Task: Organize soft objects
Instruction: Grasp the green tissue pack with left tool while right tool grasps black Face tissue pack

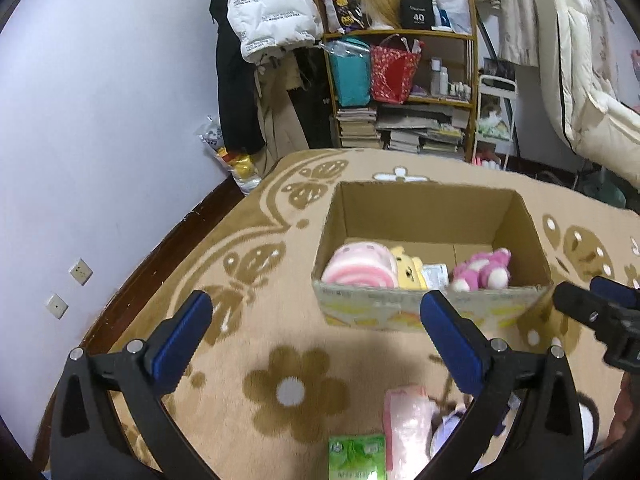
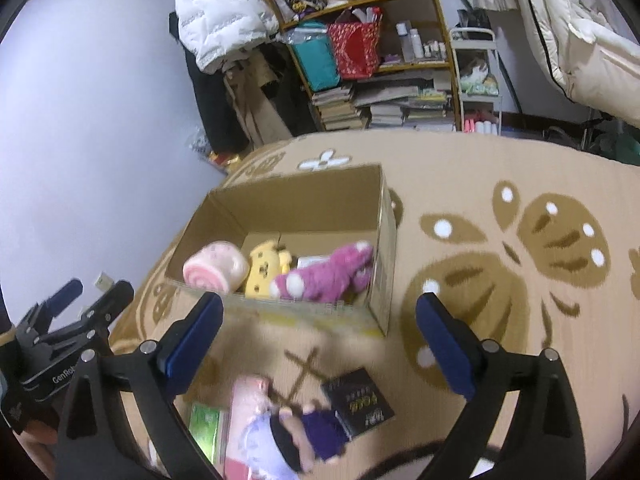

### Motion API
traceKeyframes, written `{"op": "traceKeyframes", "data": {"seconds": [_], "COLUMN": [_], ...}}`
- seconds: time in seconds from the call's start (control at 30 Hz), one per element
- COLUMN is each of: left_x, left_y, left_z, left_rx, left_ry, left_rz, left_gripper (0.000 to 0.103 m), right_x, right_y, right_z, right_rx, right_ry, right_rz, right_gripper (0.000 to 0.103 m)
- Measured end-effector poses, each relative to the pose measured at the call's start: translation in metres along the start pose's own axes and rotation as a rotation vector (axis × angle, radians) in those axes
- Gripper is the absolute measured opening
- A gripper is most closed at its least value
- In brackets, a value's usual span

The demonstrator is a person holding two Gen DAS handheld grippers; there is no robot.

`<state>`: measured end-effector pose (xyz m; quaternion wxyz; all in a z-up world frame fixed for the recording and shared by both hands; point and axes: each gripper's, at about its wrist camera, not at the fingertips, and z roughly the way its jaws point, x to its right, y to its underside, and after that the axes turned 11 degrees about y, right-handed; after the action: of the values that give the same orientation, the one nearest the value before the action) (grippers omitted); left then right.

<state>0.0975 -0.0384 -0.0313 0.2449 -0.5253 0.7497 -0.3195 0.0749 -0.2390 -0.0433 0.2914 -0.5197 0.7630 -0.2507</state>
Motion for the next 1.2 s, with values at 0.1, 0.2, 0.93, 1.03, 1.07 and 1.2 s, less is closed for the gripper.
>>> {"op": "traceKeyframes", "data": {"seconds": [0.1,0.2,0.93,1.03,1.07,1.2], "left_x": [0.003,0.004,-0.005,-0.005,-0.006,-0.008], "left_y": [0.009,0.019,0.083,0.093,0.096,0.105], "left_z": [-0.002,0.001,0.045,0.054,0.058,0.065], "left_rx": [-0.024,-0.060,-0.313,-0.372,-0.395,-0.446], "left_ry": [0.013,0.014,0.050,0.062,0.058,0.065], "left_rz": [-0.001,0.005,-0.111,-0.127,-0.130,-0.156], "left_gripper": [0.103,0.103,0.103,0.103,0.103,0.102], "right_x": [-0.002,-0.005,0.010,0.010,0.010,0.010], "right_y": [0.009,0.017,0.058,0.061,0.062,0.066], "right_z": [0.001,0.002,0.078,0.085,0.087,0.095], "right_rx": [-0.043,-0.082,-0.330,-0.355,-0.360,-0.390], "right_ry": [-0.002,0.000,0.048,0.054,0.055,0.060], "right_rz": [-0.020,-0.037,-0.025,-0.028,-0.028,-0.028], "right_gripper": [0.101,0.101,0.086,0.086,0.086,0.077]}}
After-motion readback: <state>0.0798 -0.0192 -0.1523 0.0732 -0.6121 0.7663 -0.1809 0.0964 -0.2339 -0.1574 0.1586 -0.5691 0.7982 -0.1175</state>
